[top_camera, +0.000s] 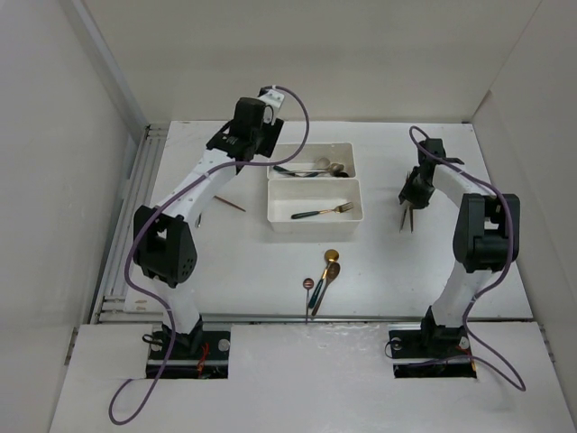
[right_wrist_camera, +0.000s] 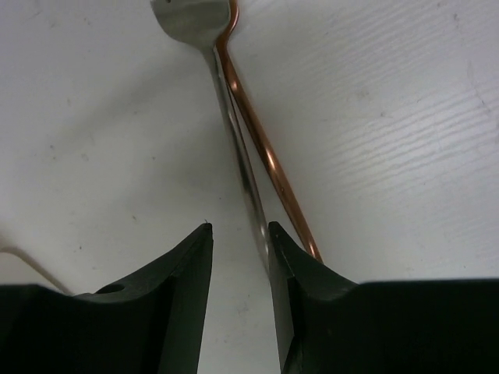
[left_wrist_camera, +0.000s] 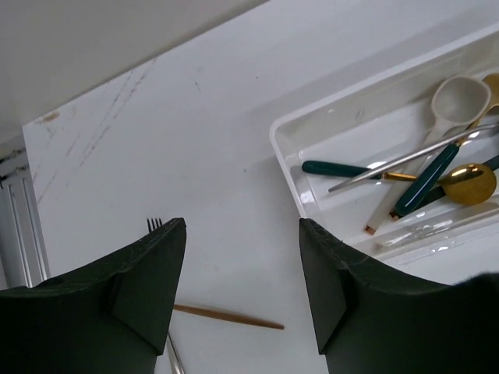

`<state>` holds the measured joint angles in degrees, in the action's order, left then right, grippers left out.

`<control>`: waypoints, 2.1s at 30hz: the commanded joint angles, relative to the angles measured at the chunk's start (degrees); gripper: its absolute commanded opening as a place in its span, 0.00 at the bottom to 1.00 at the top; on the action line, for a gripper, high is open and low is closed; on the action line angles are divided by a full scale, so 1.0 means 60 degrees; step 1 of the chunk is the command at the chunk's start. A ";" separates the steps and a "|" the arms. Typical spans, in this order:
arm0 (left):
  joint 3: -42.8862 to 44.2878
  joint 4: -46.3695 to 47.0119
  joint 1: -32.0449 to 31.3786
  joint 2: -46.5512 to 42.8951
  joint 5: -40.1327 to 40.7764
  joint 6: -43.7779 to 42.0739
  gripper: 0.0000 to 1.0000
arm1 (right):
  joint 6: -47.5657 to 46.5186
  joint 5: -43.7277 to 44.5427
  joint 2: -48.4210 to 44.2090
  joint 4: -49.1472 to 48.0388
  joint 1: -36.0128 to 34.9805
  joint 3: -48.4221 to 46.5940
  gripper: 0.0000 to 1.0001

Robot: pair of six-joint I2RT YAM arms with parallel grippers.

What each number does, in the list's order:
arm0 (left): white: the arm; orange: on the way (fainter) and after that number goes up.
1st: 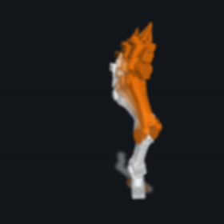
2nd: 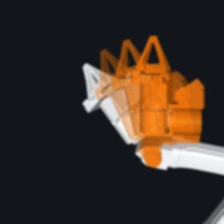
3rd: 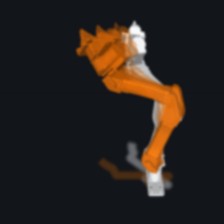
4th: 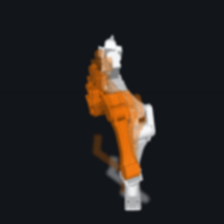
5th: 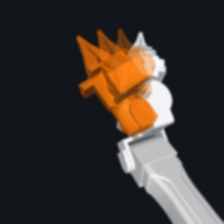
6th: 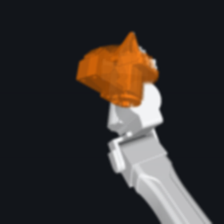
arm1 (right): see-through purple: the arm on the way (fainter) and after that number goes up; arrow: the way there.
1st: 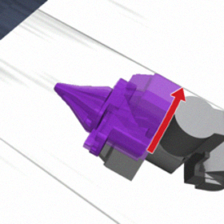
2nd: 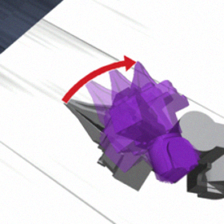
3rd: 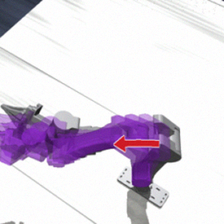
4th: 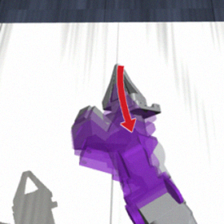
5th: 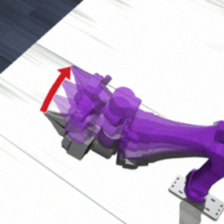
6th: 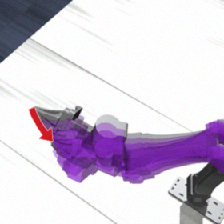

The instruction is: Sort the eating utensils into containers

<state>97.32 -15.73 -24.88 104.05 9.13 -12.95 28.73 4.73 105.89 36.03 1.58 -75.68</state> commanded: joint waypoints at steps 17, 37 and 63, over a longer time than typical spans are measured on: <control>-0.0473 -0.0338 0.0939 -0.0935 -0.0129 0.0796 0.57 | -0.0189 0.0751 0.1614 0.0058 -0.0206 -0.1171 0.11; -0.2449 -0.0513 0.2974 -0.1712 -0.0217 0.2875 0.56 | 0.6105 0.3049 -0.4287 -0.2047 -0.3469 0.0116 0.00; -0.5248 0.0218 0.4279 -0.2444 -0.0216 0.2744 0.56 | 1.2980 0.1131 -0.0686 -0.2592 -0.6783 -0.0115 0.00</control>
<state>66.70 -16.45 0.64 92.38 7.79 3.95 105.01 12.80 99.98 21.80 -38.72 -73.19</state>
